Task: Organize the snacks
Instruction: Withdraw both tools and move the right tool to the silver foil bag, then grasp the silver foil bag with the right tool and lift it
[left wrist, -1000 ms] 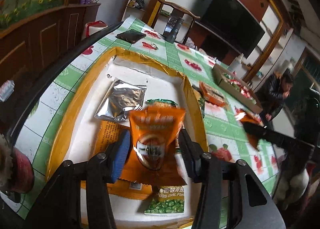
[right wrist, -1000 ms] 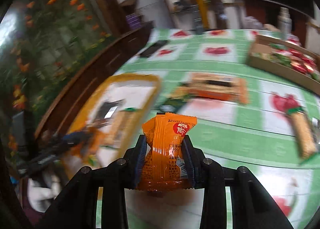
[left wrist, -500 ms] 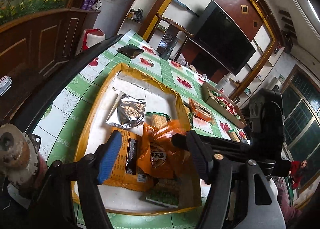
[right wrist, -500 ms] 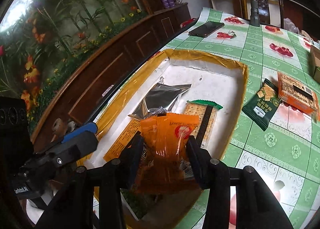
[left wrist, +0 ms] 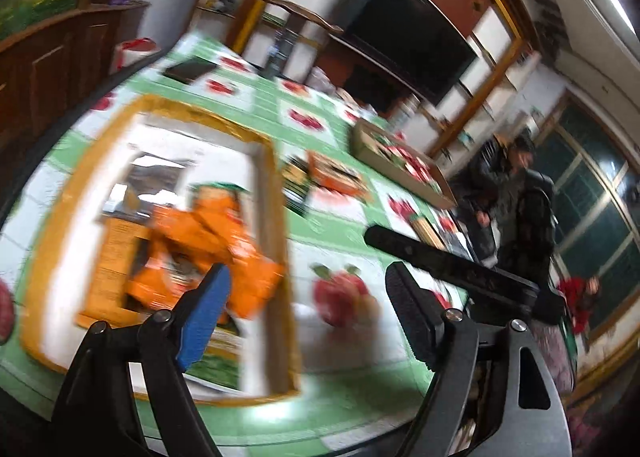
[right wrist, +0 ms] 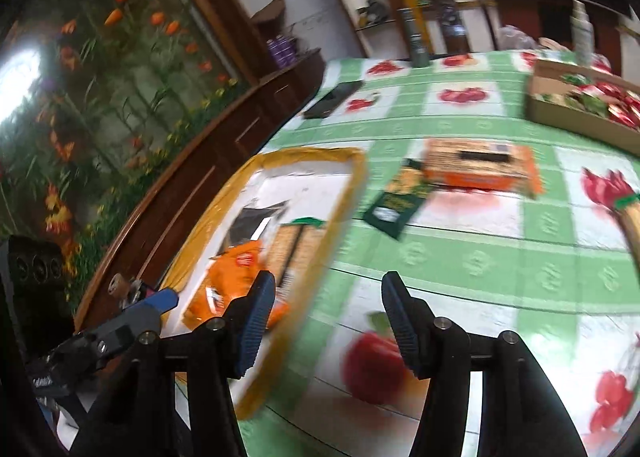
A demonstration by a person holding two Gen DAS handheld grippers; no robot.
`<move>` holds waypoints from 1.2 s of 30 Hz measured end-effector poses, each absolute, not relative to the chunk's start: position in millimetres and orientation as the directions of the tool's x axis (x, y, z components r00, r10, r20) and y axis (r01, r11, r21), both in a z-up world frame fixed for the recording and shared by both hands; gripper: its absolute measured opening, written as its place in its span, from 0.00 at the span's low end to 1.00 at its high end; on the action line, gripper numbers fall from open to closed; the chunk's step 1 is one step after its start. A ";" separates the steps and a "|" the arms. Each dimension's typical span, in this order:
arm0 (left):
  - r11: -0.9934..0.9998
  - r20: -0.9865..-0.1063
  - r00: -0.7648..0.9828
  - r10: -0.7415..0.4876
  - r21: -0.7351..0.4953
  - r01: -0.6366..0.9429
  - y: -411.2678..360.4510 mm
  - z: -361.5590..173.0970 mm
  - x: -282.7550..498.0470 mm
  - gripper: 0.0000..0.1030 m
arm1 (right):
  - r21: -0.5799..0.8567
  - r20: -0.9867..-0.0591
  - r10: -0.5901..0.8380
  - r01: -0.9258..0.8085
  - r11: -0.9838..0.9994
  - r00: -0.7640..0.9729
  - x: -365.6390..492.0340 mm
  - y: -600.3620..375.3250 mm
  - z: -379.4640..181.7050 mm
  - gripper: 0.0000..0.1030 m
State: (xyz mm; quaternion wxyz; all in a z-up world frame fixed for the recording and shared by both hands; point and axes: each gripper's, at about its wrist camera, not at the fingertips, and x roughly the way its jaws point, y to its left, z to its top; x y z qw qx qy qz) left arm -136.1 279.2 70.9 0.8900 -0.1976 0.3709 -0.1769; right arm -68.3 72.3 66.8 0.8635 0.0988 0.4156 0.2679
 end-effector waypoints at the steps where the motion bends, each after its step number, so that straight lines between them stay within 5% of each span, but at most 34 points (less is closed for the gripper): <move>1: 0.861 -0.602 0.644 -0.472 -0.472 0.190 266.0 70.4 -136.3 0.78 | 0.401 -0.663 0.538 -0.360 0.842 0.520 -68.6 58.5 65.0 0.56; 19: 0.809 -0.733 0.399 -0.551 -0.351 0.472 97.0 44.8 -124.1 0.78 | 0.440 -0.639 0.253 0.076 0.895 0.726 -66.5 -173.8 61.2 0.60; 36: 0.807 -0.766 0.333 -0.550 -0.385 0.448 78.7 15.9 -89.6 0.78 | 0.467 -0.657 0.074 0.327 0.822 0.750 -12.7 -252.4 31.7 0.61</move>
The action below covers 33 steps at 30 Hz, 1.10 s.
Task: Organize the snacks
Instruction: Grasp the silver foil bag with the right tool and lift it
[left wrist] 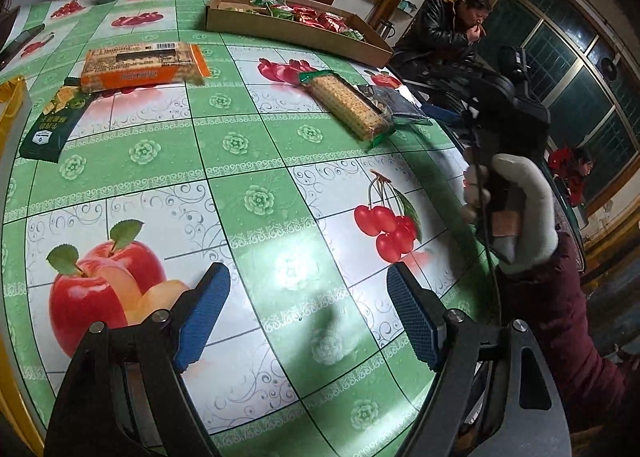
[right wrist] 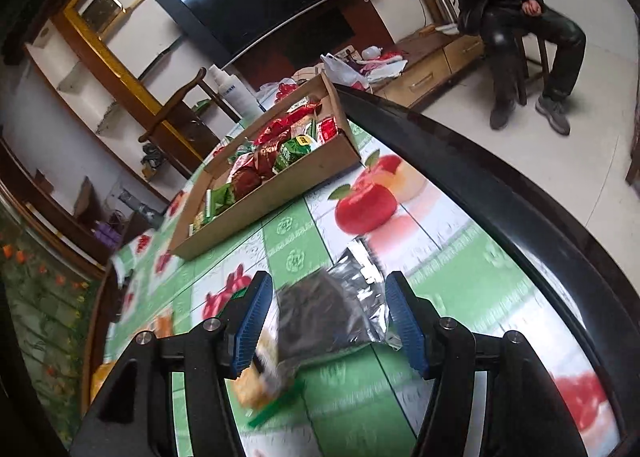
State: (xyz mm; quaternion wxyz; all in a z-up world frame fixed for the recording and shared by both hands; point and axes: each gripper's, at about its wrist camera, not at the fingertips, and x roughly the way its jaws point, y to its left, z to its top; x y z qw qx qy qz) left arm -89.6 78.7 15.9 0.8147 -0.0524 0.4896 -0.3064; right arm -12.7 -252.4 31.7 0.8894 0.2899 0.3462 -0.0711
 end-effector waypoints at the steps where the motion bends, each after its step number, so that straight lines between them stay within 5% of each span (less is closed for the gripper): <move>1: 0.806 -0.764 0.332 -0.553 -0.390 0.445 79.1 15.7 -88.3 0.78 | 0.450 -0.664 0.071 0.323 0.832 0.744 -8.9 -248.3 29.9 0.61; 12: 0.792 -0.799 0.311 -0.515 -0.303 0.530 54.5 13.6 -95.6 1.00 | 0.220 -0.749 -0.002 0.251 0.942 0.663 10.3 -200.6 17.2 0.71; 18: 0.773 -0.865 0.281 -0.416 -0.173 0.611 38.1 11.3 -103.6 1.00 | 0.213 -0.743 0.033 0.190 0.958 0.669 12.6 -183.5 16.2 0.64; 28: 0.775 -0.842 0.216 -0.494 -0.314 0.548 60.2 14.3 -81.7 1.00 | 0.181 -0.735 0.233 -0.147 0.972 0.637 12.6 -116.6 18.2 0.58; 33: 0.795 -0.818 0.257 -0.515 -0.344 0.499 73.5 13.8 -84.3 1.00 | 0.285 -0.711 0.335 -0.182 0.941 0.618 10.9 -120.1 20.5 0.36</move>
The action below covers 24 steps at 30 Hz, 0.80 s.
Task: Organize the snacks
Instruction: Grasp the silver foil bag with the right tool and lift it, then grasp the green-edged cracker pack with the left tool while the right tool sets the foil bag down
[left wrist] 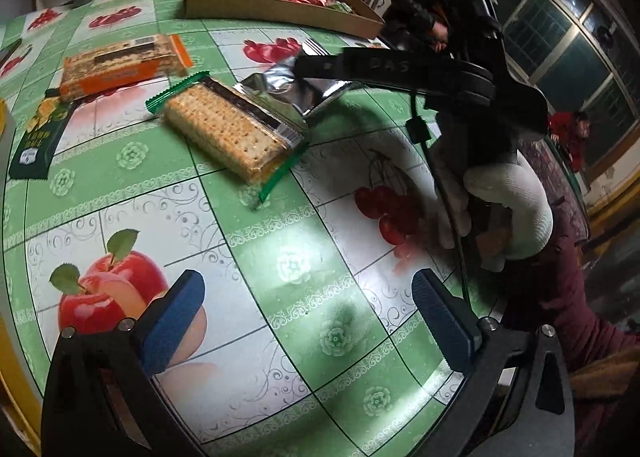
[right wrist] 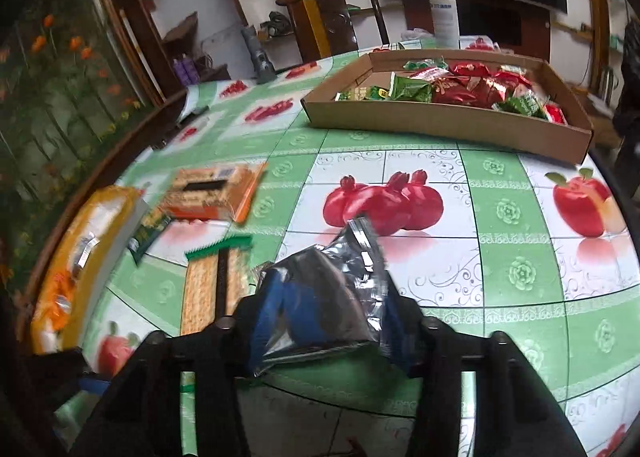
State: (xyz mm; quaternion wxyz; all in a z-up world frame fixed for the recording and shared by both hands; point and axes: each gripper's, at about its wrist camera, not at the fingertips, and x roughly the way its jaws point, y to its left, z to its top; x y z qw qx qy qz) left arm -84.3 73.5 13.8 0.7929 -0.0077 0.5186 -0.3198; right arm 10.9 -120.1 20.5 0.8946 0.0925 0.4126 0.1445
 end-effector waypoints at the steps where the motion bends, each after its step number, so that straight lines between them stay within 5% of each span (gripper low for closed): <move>1: 0.801 -0.813 0.263 -0.519 -0.355 0.482 76.4 14.0 -84.3 1.00 | 0.308 -0.708 0.331 -0.149 0.940 0.624 13.1 -129.6 20.5 0.34; 4: 0.805 -0.793 0.291 -0.536 -0.376 0.458 79.2 20.9 -82.9 1.00 | 0.358 -0.703 0.299 -0.042 0.933 0.645 15.0 -154.7 19.7 0.16; 8: 0.820 -0.770 0.350 -0.533 -0.369 0.438 78.1 32.7 -73.3 1.00 | 0.437 -0.699 0.300 0.056 0.898 0.649 17.4 -178.7 14.8 0.23; 12: 0.832 -0.765 0.358 -0.535 -0.404 0.380 77.6 33.5 -53.3 1.00 | 0.525 -0.661 0.390 0.024 0.850 0.641 19.9 -181.5 12.9 0.67; 16: 0.846 -0.763 0.386 -0.519 -0.393 0.360 77.6 34.9 -47.6 1.00 | 0.408 -0.700 0.339 -0.037 0.912 0.629 21.6 -149.3 16.3 0.76; 20: 0.864 -0.766 0.404 -0.500 -0.406 0.299 83.5 34.0 -29.8 1.00 | 0.232 -0.742 0.270 -0.142 0.962 0.614 15.6 -107.9 14.6 0.77; 24: 0.884 -0.782 0.415 -0.465 -0.386 0.264 79.9 30.5 -13.6 1.00 | 0.199 -0.746 0.247 -0.147 0.969 0.619 10.9 -105.1 14.9 0.64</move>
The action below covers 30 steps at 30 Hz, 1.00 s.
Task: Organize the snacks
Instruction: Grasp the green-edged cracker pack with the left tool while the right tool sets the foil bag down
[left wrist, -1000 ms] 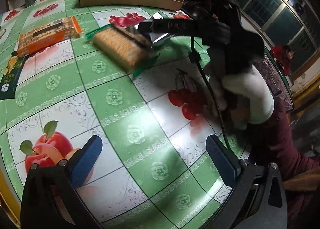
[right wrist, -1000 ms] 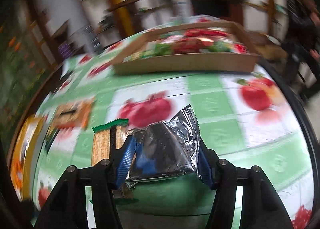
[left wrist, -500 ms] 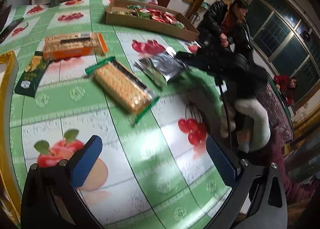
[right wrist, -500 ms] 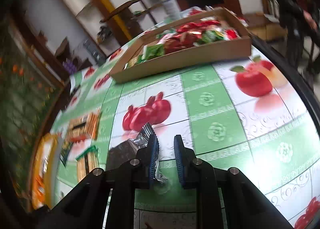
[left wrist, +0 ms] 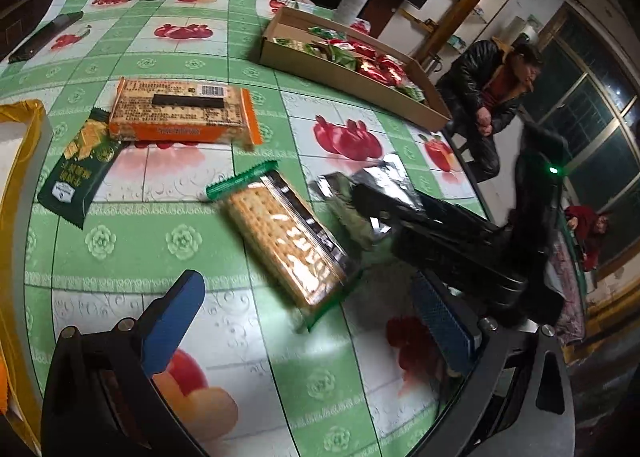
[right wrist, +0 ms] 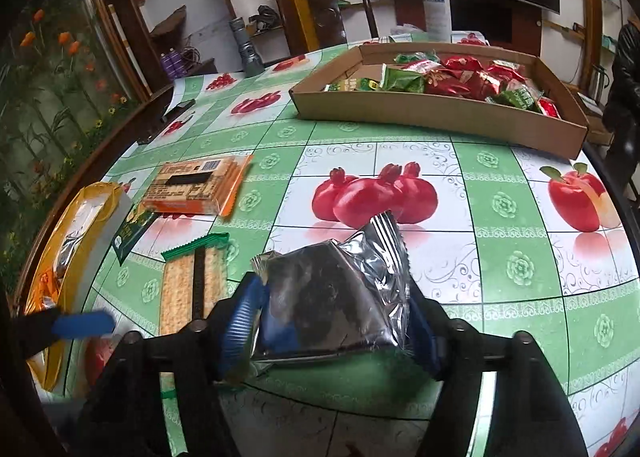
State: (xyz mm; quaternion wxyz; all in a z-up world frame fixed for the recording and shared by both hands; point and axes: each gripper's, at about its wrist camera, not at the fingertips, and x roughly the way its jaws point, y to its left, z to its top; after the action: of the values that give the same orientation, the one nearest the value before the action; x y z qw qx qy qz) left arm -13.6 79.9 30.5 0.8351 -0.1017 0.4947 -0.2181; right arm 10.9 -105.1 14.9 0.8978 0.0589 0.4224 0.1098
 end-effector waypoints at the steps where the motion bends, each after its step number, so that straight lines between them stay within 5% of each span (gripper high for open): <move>1: 0.890 -0.788 0.419 -0.452 -0.368 0.268 76.1 29.7 -11.6 1.00 | 0.201 -0.745 0.234 -0.124 0.972 0.625 10.4 -110.5 15.3 0.61; 6: 0.925 -0.830 0.440 -0.343 -0.216 0.314 46.2 21.7 -2.3 1.00 | 0.313 -0.718 0.255 -0.027 0.949 0.647 9.5 -146.9 21.0 0.39; 9: 0.933 -0.847 0.459 -0.269 -0.111 0.342 29.5 13.5 2.4 0.97 | 0.345 -0.715 0.270 -0.011 0.939 0.645 10.3 -153.7 22.1 0.37; 10: 0.930 -0.851 0.461 -0.250 -0.078 0.360 23.3 9.5 2.2 0.93 | 0.367 -0.711 0.286 -0.008 0.930 0.643 11.9 -156.9 21.7 0.38; 14: 0.906 -0.844 0.473 -0.255 -0.037 0.422 17.1 8.0 -6.1 0.48 | 0.443 -0.685 0.314 0.033 0.896 0.657 13.9 -172.7 22.7 0.41; 15: 0.903 -0.847 0.457 -0.271 -0.059 0.427 19.9 8.9 -6.5 0.45 | 0.464 -0.675 0.318 0.048 0.884 0.666 13.6 -178.7 23.0 0.45; 18: 0.904 -0.845 0.450 -0.288 -0.086 0.418 27.3 11.9 -7.9 0.43 | 0.496 -0.661 0.316 0.081 0.864 0.681 12.3 -188.8 23.0 0.61; 21: 0.904 -0.838 0.444 -0.315 -0.123 0.410 39.9 15.2 -13.0 0.43 | 0.523 -0.657 0.331 0.093 0.847 0.677 14.0 -194.3 19.9 0.65; 30: 0.901 -0.805 0.451 -0.385 -0.222 0.373 77.2 27.3 -43.2 0.41 | 0.536 -0.659 0.335 0.108 0.837 0.674 14.8 -198.5 13.8 0.67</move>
State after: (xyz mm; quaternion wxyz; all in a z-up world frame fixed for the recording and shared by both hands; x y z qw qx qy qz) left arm -43.2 77.2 27.3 0.8516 -0.0065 0.4745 -0.2226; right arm 14.8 -198.5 13.8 0.8716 0.2778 0.3987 0.0650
